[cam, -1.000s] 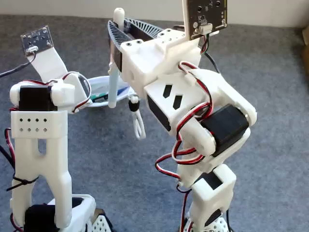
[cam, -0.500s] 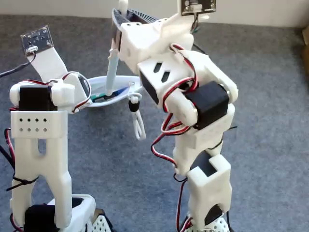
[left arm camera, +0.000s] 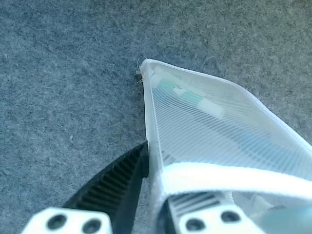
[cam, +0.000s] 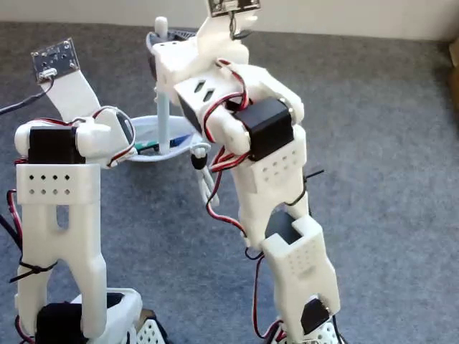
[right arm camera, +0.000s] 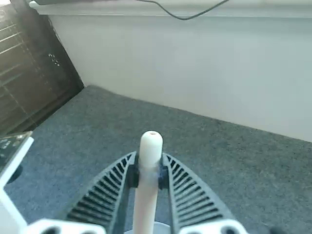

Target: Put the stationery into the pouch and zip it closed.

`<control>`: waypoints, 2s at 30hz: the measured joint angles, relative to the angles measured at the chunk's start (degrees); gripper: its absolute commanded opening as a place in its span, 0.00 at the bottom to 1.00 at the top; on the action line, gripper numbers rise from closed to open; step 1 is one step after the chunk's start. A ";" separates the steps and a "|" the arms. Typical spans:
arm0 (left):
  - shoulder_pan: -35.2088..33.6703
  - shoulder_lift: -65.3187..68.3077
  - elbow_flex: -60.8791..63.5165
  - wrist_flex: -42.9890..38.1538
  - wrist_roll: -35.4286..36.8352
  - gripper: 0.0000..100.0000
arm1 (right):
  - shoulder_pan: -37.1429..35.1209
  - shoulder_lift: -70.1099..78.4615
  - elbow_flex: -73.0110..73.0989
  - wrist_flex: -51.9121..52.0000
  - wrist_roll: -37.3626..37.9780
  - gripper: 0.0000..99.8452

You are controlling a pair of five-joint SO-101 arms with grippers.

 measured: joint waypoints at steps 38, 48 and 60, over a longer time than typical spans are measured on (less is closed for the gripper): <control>0.00 0.00 0.09 0.00 0.00 0.01 | -5.45 -4.92 -0.44 11.25 13.01 0.00; 0.00 -0.09 2.11 -1.41 0.00 0.01 | -4.84 -14.24 5.27 11.25 13.36 0.00; 0.00 -0.18 2.11 -1.41 0.00 0.01 | -8.00 -26.90 32.44 10.55 19.60 0.00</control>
